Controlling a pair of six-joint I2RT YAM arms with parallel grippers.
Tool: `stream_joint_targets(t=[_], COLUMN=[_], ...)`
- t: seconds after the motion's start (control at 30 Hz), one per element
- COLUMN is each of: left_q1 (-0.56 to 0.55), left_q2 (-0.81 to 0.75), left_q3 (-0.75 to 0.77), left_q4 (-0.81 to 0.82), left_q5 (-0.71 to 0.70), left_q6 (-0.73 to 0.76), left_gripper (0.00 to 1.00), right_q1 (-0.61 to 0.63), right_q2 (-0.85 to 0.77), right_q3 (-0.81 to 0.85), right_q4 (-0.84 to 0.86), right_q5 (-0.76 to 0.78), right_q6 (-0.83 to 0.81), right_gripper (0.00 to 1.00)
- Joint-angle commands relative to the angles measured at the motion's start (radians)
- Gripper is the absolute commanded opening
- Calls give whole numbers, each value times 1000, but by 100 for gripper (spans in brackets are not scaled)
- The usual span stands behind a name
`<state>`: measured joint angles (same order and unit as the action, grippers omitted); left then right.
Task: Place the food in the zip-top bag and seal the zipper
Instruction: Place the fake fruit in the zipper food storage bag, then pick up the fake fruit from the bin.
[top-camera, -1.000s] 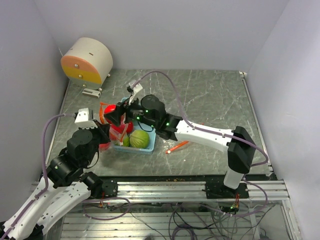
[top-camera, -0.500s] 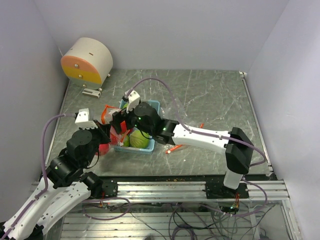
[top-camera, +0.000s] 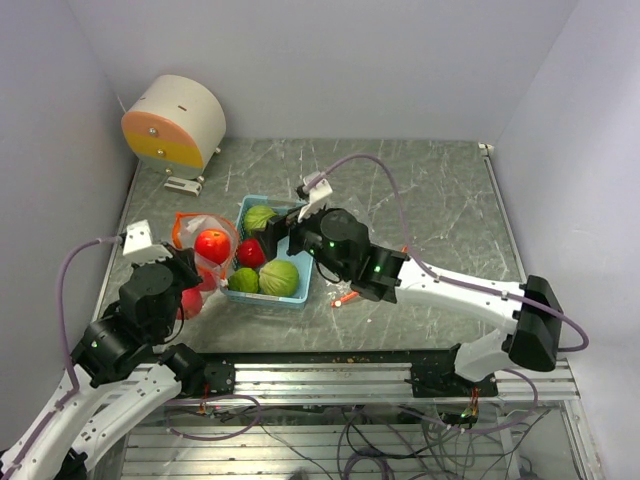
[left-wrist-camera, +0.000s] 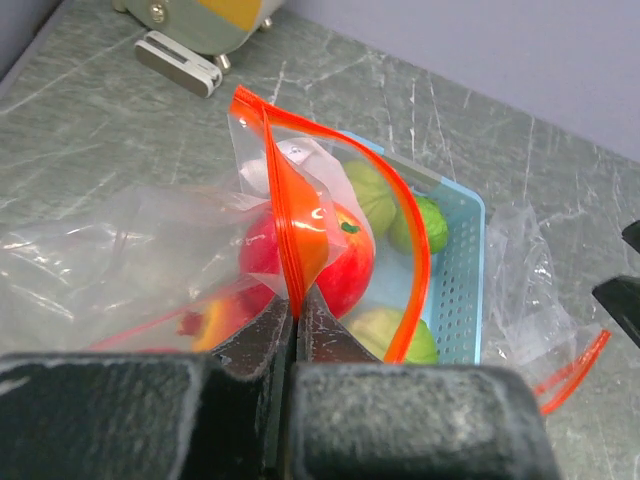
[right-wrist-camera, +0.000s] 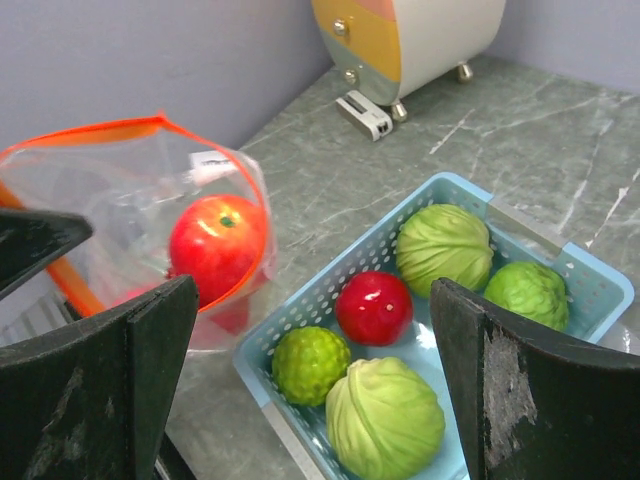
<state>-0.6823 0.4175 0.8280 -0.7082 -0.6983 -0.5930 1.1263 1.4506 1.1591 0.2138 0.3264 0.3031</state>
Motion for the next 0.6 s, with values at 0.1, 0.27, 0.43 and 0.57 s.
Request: stream_joint_targets(t=[0.1,0.27,0.43,0.57], left_q1=[-2,-2,-2,-2], left_q2=[-74,-87,-88,-100], left_q3=[43,68,86,71], left_q4=[-46,-85,-123,-108], left_q5=[-108,-139,-177,-166], left_q6=[-30,-28,-45,-40], left_gripper=[7,7,7,7], right_q1=[-67,-97,-119,-120], right_q2=[214,367,483,562], right_q3=[148,260,327,373], right_q4=[-193,-255,-260,-262], right_q5=[-22,-64,-166,-246], right_q6=[90,127,138,127], right_gripper=[99,99,99,96])
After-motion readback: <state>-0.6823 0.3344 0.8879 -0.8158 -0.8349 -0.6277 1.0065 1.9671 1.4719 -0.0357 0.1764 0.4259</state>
